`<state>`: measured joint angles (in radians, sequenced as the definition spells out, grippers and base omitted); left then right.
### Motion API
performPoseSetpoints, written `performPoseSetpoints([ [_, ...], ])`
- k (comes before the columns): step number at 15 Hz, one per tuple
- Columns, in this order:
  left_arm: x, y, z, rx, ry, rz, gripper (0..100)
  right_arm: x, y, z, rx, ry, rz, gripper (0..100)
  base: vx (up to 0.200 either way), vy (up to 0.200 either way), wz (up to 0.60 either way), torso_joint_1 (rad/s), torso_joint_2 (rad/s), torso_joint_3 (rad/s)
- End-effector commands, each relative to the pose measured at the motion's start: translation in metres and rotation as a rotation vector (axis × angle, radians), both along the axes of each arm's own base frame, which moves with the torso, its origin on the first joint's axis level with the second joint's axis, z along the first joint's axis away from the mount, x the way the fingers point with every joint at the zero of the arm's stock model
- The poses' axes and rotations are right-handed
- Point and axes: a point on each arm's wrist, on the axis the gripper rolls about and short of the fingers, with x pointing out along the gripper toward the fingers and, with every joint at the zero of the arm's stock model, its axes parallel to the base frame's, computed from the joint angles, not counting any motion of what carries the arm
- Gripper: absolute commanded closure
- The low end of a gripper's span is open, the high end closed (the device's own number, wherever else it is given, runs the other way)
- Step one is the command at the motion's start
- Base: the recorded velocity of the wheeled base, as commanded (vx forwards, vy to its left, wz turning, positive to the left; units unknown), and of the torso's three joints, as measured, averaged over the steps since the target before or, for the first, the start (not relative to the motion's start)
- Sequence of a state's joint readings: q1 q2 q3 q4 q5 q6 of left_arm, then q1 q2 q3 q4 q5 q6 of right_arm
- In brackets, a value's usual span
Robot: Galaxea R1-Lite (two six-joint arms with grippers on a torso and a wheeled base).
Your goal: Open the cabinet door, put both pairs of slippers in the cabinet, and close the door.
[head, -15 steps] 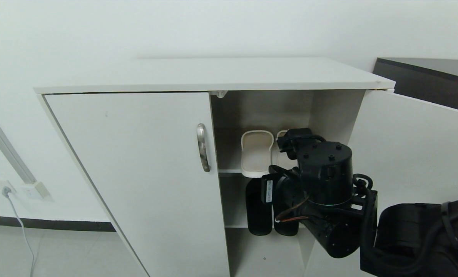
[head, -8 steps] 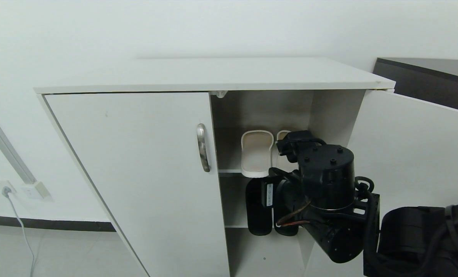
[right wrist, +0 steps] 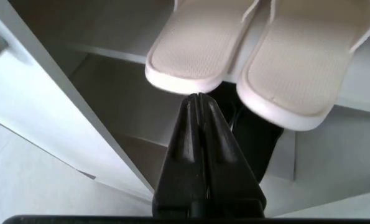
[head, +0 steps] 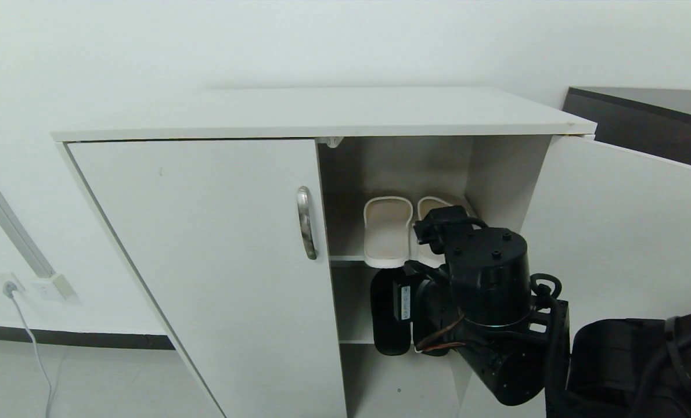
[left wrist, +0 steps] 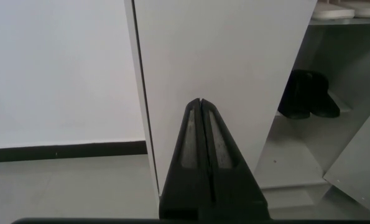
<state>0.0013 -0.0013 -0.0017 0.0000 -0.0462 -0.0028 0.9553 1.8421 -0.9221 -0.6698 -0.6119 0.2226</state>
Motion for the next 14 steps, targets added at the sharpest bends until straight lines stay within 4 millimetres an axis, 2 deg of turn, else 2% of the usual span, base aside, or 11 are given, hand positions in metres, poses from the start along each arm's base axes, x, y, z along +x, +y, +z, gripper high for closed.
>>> performPoseSetpoints([
  [1, 0.0001, 0.0, 0.0, 0.0, 0.001, 0.0, 100, 0.0014, 0.0023, -0.0062, -0.015, 0.01, 0.0, 100, -0.2, 0.0, 0.0, 0.007, 0.0, 0.002],
  [14, 0.0001, 0.0, 0.0, 0.0, 0.001, -0.001, 100, 0.0011, -0.003, -0.0121, -0.023, 0.015, -0.013, 100, -0.2, 0.0, 0.0, 0.003, 0.0, 0.002],
])
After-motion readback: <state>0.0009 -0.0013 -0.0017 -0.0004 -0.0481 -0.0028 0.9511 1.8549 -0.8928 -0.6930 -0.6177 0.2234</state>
